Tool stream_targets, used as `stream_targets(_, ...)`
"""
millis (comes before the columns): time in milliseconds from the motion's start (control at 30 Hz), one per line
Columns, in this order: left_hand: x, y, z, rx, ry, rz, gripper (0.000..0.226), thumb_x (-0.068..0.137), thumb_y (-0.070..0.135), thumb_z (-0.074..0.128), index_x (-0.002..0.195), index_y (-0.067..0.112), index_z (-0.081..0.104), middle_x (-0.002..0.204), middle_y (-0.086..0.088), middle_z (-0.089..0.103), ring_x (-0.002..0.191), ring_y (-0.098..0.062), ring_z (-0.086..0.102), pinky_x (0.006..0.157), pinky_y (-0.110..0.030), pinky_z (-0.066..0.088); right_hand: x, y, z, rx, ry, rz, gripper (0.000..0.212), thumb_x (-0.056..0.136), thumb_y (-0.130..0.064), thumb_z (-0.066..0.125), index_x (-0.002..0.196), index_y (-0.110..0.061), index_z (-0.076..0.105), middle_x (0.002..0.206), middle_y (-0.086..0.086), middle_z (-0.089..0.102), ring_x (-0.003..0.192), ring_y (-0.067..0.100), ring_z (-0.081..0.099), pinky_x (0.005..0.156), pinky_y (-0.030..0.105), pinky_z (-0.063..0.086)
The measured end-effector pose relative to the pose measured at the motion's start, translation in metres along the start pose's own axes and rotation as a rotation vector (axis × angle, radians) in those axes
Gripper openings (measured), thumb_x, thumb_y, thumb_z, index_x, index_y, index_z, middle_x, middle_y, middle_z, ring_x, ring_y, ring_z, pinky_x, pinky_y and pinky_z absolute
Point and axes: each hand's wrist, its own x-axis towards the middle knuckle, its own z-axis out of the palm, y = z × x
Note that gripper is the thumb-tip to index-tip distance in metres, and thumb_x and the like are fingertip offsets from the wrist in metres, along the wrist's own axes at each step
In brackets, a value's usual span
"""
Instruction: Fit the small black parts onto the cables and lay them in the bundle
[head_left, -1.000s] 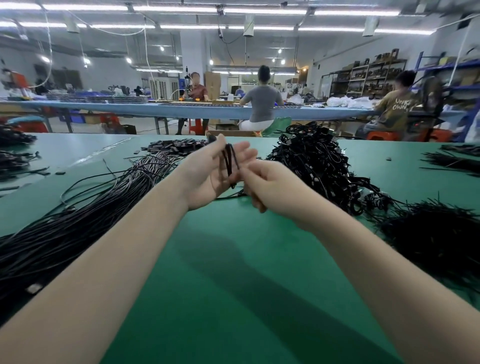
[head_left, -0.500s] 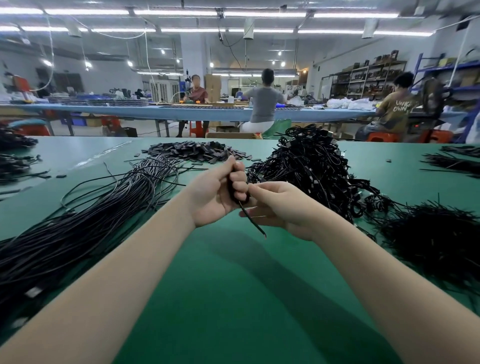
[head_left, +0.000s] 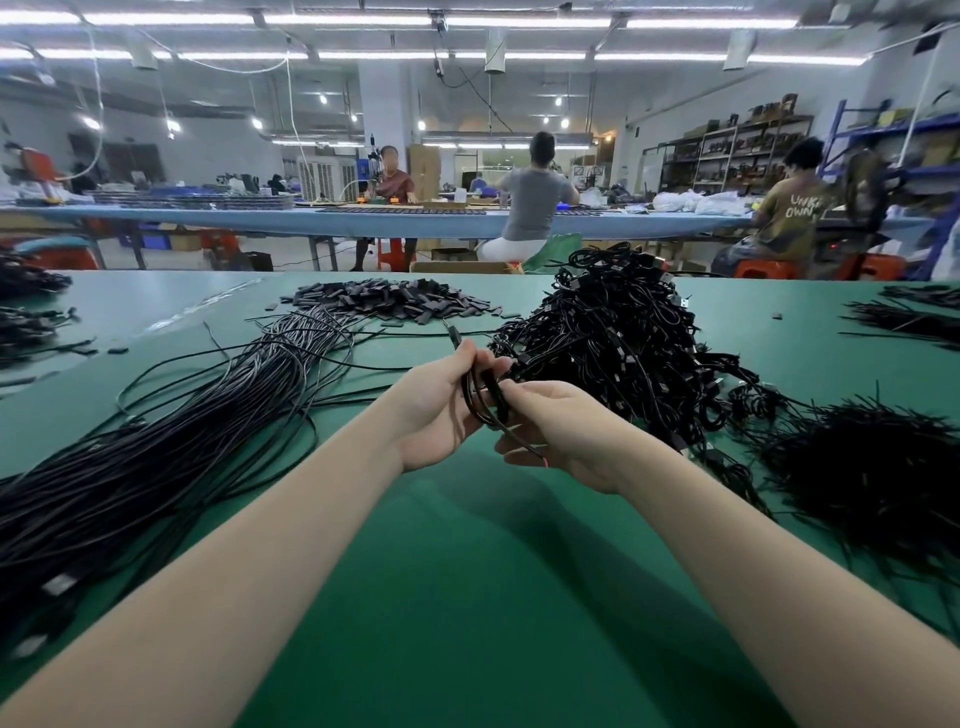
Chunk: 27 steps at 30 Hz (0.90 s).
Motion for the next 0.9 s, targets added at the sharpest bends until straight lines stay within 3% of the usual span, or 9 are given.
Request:
stream_targets(167,0.0,-0.009,0.001,0.085,0.022,-0.001,0.035,0.101,0.032,0.042,0.078,0.013,0.058,0.072,0.002,0.062,0.073,-0.013,0.056,0.092,-0.032,0.041,-0.004,-0.001,0.007,-0.211,-0.074,-0.076,0.027,0.091,-0.039,0.061,0.103,-0.015,0.059,0.081,-0.006,0.062,0.063,0.009,0.06,0.067,0.027,0.052)
stream_targets(267,0.001,-0.012,0.002,0.068,0.058,0.011,0.031,0.099,0.033,0.047,0.079,0.015,0.061,0.072,0.004,0.064,0.071,-0.011,0.062,0.094,-0.03,0.046,-0.001,0.001,0.014,-0.46,0.039,-0.185,0.037,0.092,-0.034,0.06,0.126,-0.023,0.048,0.071,-0.007,0.052,0.056,0.01,0.051,0.054,0.024,0.046)
stream_targets(333,0.004,-0.015,0.003,0.062,0.065,0.035,0.03,0.1,0.034,0.046,0.08,0.016,0.06,0.075,0.005,0.062,0.072,-0.01,0.06,0.089,-0.028,0.049,0.003,0.003,0.017,-0.643,0.127,-0.227,0.044,0.095,-0.035,0.053,0.134,-0.021,0.041,0.081,-0.004,0.057,0.066,0.014,0.055,0.059,0.025,0.043)
stream_targets(433,0.007,-0.023,0.006,0.119,0.102,0.047,0.034,0.102,0.036,0.04,0.084,0.016,0.062,0.076,0.005,0.064,0.058,-0.007,0.059,0.06,-0.02,0.049,0.005,0.016,0.018,-0.889,0.236,-0.162,0.036,0.099,-0.041,0.038,0.12,-0.012,0.043,0.109,0.011,0.061,0.097,0.031,0.058,0.075,0.035,0.043)
stream_targets(533,0.006,-0.031,0.003,0.215,0.087,0.006,0.036,0.102,0.036,0.04,0.091,0.018,0.069,0.083,0.007,0.07,0.066,-0.007,0.062,0.071,-0.021,0.051,0.007,0.029,0.016,-0.967,0.308,-0.084,0.027,0.102,-0.041,0.026,0.098,-0.017,0.039,0.112,0.013,0.06,0.099,0.034,0.057,0.074,0.039,0.04)
stream_targets(633,0.005,-0.036,-0.004,0.707,0.203,0.207,0.032,0.099,0.04,0.046,0.09,0.02,0.069,0.096,0.003,0.072,0.085,-0.009,0.069,0.084,-0.032,0.052,0.01,0.038,0.003,-1.082,0.382,-0.035,0.028,0.102,-0.039,0.022,0.094,-0.017,0.038,0.107,0.011,0.061,0.088,0.032,0.055,0.068,0.037,0.036)
stream_targets(733,0.009,-0.04,-0.02,1.45,0.426,0.801,0.018,0.094,0.031,0.056,0.106,0.019,0.061,0.107,0.0,0.063,0.094,-0.017,0.061,0.084,-0.036,0.049,0.008,0.046,-0.007,-1.221,0.355,-0.068,0.024,0.103,-0.036,0.023,0.091,-0.017,0.032,0.102,0.011,0.059,0.087,0.033,0.056,0.064,0.037,0.034)
stream_targets(833,0.013,-0.048,-0.031,2.02,0.25,1.012,0.041,0.089,0.018,0.061,0.129,0.021,0.054,0.131,-0.002,0.054,0.124,-0.025,0.048,0.098,-0.037,0.036,0.008,0.05,-0.008,-1.334,0.245,-0.18,0.023,0.103,-0.035,0.024,0.095,-0.016,0.035,0.104,0.011,0.057,0.089,0.036,0.059,0.063,0.038,0.034)
stream_targets(900,0.013,-0.051,-0.034,2.188,0.121,0.969,0.029,0.09,0.021,0.059,0.119,0.022,0.058,0.116,0.006,0.063,0.117,-0.02,0.056,0.093,-0.03,0.032,0.009,0.051,-0.008,-1.386,0.2,-0.234,0.023,0.103,-0.032,0.026,0.101,-0.014,0.039,0.105,0.009,0.057,0.088,0.035,0.059,0.063,0.037,0.034)
